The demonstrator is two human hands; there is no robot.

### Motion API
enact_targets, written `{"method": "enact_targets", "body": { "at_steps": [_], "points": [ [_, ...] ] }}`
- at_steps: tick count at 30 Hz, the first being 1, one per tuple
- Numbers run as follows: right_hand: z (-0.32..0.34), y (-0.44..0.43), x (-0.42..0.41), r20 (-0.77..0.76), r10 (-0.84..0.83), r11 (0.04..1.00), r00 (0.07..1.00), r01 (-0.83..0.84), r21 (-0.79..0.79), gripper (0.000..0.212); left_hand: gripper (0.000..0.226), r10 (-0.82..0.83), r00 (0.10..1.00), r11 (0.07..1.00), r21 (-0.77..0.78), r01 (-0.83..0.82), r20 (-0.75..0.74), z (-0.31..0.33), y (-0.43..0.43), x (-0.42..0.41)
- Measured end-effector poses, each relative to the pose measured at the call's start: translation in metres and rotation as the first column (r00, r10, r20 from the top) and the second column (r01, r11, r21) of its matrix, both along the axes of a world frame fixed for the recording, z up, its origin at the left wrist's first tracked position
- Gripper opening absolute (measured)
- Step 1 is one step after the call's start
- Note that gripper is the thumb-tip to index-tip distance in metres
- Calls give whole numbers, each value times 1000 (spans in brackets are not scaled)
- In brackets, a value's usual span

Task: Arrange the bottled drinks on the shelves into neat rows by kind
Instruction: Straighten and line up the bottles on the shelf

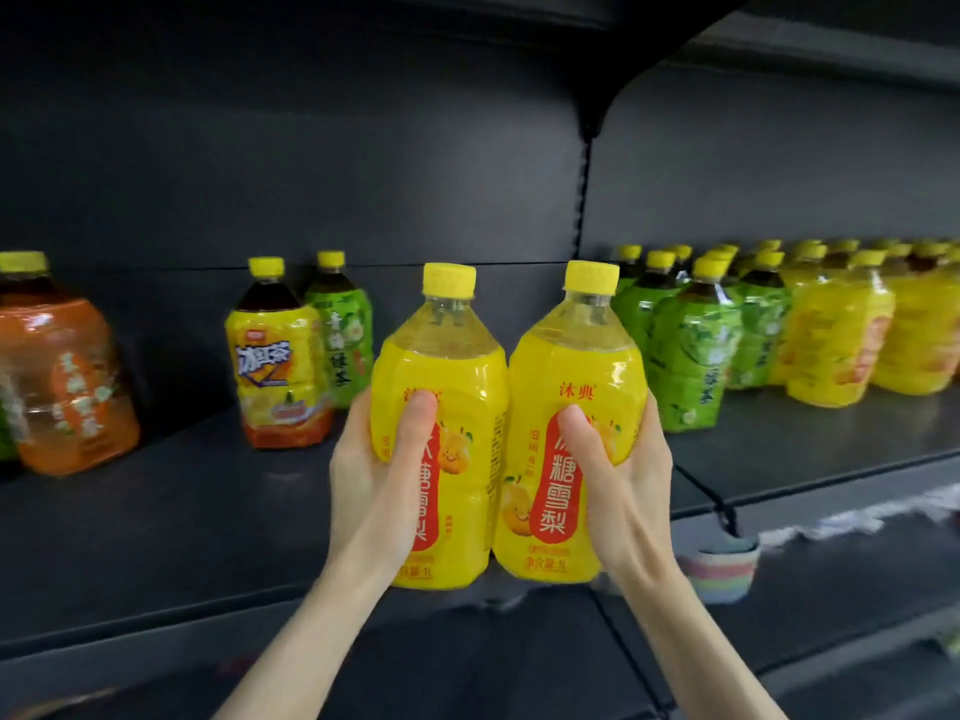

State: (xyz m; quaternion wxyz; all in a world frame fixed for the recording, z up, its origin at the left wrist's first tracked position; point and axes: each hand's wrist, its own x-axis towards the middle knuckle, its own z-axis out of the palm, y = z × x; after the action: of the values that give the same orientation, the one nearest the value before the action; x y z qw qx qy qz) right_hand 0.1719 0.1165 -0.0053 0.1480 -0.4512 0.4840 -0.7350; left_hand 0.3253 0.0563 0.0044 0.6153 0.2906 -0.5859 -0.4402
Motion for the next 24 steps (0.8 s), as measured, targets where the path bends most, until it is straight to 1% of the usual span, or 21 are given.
{"method": "enact_targets", "body": {
  "at_steps": [3, 5, 9, 12, 14, 19, 21, 24],
  "points": [
    [-3, 57, -55, -35, -95, 995, 995, 97, 37, 84, 53, -85, 996, 995, 40, 86, -28, -3, 42, -59],
    [-3, 91, -85, -51, -142, 988, 989, 145, 58, 80, 56, -129, 991, 988, 76, 131, -31, -7, 66, -95],
    [-9, 167, -155, -24, -244, 968, 970, 245, 58, 71, 51, -227, 973, 969, 93, 229, -29, -18, 128, -176],
    [-5, 204, -200, -18, -301, 951, 953, 302, 64, 72, 56, -276, 960, 956, 93, 278, -34, -16, 156, -226],
    [-1, 219, -231, -32, -330, 941, 943, 332, 61, 73, 58, -298, 954, 951, 81, 299, -27, -10, 167, -258],
    [5, 231, -305, -24, -372, 927, 928, 373, 44, 73, 42, -351, 936, 936, 31, 351, -13, 7, 175, -334],
    [5, 228, -336, -26, -376, 926, 926, 377, 30, 72, 43, -343, 939, 939, 6, 343, -4, 11, 170, -366],
    [5, 217, -384, -46, -378, 925, 924, 380, 19, 71, 54, -326, 945, 945, -22, 325, -10, 11, 158, -415]
  ]
}}
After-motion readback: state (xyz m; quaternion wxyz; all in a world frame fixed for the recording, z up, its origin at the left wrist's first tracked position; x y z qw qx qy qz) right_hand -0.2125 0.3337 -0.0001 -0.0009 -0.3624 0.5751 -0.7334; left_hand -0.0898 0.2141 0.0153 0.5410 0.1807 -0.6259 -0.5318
